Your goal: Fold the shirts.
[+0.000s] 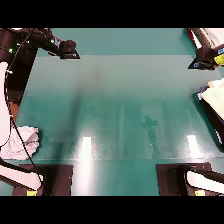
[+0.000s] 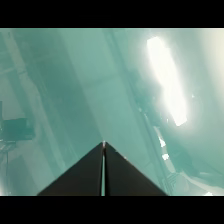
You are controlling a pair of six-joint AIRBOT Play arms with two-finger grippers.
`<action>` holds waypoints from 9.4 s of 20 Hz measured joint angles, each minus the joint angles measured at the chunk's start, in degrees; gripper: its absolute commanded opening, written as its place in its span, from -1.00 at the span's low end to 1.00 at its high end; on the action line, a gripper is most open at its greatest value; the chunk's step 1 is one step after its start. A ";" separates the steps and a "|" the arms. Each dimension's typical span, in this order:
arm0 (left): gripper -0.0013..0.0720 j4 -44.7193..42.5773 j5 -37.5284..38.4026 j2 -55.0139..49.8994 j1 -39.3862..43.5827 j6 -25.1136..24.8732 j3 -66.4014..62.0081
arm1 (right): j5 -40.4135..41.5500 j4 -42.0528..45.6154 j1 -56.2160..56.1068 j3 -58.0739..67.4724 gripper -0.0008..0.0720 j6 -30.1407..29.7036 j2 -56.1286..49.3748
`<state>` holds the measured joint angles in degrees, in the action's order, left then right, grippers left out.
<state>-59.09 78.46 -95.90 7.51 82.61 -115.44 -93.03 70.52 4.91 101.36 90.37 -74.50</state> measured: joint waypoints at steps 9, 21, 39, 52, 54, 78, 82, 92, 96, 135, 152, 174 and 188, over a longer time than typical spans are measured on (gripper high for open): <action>-0.91 -4.83 3.15 1.29 0.26 2.95 0.15 | -0.37 0.00 0.00 0.00 -0.94 0.00 0.00; 0.89 -42.80 13.22 31.52 1.66 12.15 41.81 | 1.84 -0.04 0.00 0.00 -0.94 -3.19 -0.02; -0.90 -58.99 4.42 43.25 1.75 27.34 78.79 | 1.44 -0.09 0.00 0.02 -0.94 -4.52 -0.04; -0.91 -6.99 2.69 43.25 1.92 2.34 28.79 | 8.76 -0.07 0.13 0.22 -0.94 -4.52 8.52; -0.91 -0.15 1.09 43.23 3.96 -0.02 25.24 | 9.70 -0.09 0.13 0.22 -0.94 -4.52 9.92; 0.53 -1.44 -0.48 19.19 12.59 -3.89 39.04 | 2.16 -0.33 0.13 0.22 -0.94 -1.18 11.69; 0.53 2.19 -7.85 21.20 13.20 -3.58 54.07 | 1.97 -0.33 0.13 -0.26 -0.94 -1.18 11.69; -0.88 6.38 -27.04 21.79 21.07 -1.88 65.48 | 1.09 -0.44 0.13 -6.05 -0.94 -1.22 11.69; -0.91 5.73 -28.33 21.94 21.57 -0.70 64.70 | 0.96 -0.48 -0.31 -6.64 -0.94 -1.25 11.74; -0.90 -33.48 0.90 46.10 7.41 4.37 36.87 | 12.76 -12.31 -22.56 -6.84 0.03 -13.42 -33.57; -0.91 -49.64 -4.04 46.14 7.43 5.03 14.05 | 14.82 -11.98 -9.79 7.30 -0.95 -14.01 -8.59; -0.91 -27.02 -0.57 40.19 7.41 3.32 23.78 | 4.55 -11.87 12.94 -26.14 -0.95 -5.20 20.52; -0.90 -17.79 -3.89 35.60 7.41 -0.61 43.87 | 12.46 -12.44 6.34 -40.44 0.54 -12.61 2.99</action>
<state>-76.88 74.56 -60.29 14.92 82.00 -71.57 -80.58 58.08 11.25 60.93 77.76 -71.50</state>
